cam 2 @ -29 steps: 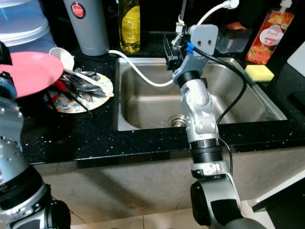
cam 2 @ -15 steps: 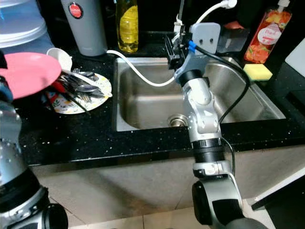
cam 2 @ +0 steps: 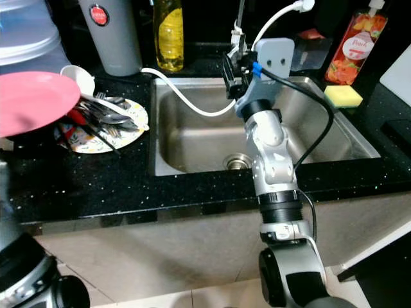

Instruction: Kitchen organization

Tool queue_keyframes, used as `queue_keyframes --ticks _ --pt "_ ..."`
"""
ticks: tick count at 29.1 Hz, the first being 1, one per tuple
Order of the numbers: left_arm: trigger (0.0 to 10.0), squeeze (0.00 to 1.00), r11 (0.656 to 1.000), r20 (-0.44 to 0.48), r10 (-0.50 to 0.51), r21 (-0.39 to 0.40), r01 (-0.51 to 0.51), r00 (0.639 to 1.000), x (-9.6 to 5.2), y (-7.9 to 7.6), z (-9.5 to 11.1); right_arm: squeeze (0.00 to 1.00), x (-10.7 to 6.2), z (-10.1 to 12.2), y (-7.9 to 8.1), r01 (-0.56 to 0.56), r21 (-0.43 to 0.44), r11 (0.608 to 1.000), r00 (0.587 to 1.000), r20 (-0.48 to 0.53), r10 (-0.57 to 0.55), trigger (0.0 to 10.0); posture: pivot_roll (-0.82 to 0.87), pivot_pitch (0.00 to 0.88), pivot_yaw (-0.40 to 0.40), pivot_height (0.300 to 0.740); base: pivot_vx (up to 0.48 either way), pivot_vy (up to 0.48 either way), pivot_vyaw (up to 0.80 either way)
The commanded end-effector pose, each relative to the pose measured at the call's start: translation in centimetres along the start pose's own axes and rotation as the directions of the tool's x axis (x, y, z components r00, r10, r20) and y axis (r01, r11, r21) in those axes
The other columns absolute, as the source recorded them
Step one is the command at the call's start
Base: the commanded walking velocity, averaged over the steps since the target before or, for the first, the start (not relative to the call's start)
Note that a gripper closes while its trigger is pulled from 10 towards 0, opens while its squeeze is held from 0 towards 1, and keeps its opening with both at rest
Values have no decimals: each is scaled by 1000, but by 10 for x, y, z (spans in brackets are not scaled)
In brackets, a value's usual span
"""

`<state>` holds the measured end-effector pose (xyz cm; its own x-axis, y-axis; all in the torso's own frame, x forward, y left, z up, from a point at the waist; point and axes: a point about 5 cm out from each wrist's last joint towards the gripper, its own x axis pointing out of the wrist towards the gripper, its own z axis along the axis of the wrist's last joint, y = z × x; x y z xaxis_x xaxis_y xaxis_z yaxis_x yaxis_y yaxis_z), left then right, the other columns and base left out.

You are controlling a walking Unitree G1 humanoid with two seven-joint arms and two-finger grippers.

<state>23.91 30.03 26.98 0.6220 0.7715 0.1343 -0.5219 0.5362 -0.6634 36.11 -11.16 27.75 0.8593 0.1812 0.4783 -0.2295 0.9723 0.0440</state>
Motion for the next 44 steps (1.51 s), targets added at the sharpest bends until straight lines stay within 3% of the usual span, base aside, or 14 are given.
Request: queue_keyframes --ticks 1,7,12,13,14,17,19,26,44 --pt "10000 0 998 -38 7 -67 -10 999 2 -2 -4 0 1 -2 4 -16 9 1000 1000 -3 16 10000 5 0 -57 740 0 0 0" --pt "10000 0 996 -92 -26 -90 18 995 -2 -10 -17 0 6 2 8 -29 5 1000 999 17 29 10000 -12 0 -39 740 0 0 0" --pt "10000 0 985 -198 -55 -169 21 979 5 -15 -32 0 3 6 0 -1 -11 1000 1000 31 1 10000 -30 0 -16 740 0 0 0" --pt "9216 0 983 -218 -52 -181 12 975 7 -15 -34 0 3 6 -2 6 -17 1000 999 33 -6 10000 -31 0 -12 740 0 0 0" --pt "4353 0 982 -231 -52 -188 8 971 9 -15 -35 0 2 7 -5 19 -23 1000 999 38 -18 10000 -32 0 -7 740 0 0 0" --pt "4353 0 982 -232 -54 -187 10 971 10 -16 -35 0 2 8 -6 25 -25 999 999 39 -24 10000 -31 0 -1 740 0 0 0" --pt "0 0 985 -230 -60 -169 21 971 12 -17 -35 0 1 8 -8 37 -26 999 998 43 -36 10000 -29 0 11 740 0 0 0" --pt "0 0 995 -215 -59 -92 40 975 16 -18 -32 0 -2 5 -6 50 -17 999 998 45 -49 10000 -26 0 40 740 0 0 0" --pt "0 0 990 -217 -42 -141 11 975 14 -15 -39 0 -1 7 -8 48 -24 999 998 52 -47 10000 -33 0 32 740 0 0 0"
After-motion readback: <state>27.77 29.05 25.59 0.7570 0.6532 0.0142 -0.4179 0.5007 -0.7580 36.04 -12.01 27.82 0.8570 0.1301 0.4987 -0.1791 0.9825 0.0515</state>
